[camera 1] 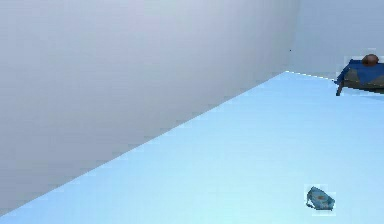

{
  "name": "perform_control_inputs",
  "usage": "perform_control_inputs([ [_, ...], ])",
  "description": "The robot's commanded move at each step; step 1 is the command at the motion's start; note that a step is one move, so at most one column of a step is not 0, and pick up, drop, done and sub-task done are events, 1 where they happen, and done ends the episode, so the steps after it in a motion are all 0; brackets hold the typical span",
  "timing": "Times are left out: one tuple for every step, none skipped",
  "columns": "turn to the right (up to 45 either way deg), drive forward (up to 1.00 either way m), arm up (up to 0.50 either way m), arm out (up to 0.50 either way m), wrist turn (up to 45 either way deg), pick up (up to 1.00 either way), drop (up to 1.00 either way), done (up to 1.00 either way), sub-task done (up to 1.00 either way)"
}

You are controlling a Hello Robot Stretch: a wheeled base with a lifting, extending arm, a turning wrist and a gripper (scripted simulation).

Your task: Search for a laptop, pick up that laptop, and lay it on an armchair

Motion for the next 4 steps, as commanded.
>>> perform_control_inputs([
  [0.0,0.00,0.36,0.00,0.0,0.00,0.00,0.00,0.00],
  [0.0,0.00,0.00,0.00,-45.0,0.00,0.00,0.00,0.00],
  [0.0,0.00,0.00,0.00,-45.0,0.00,0.00,0.00,0.00],
  [0.0,0.00,0.00,0.00,-24.0,0.00,0.00,0.00,0.00],
])
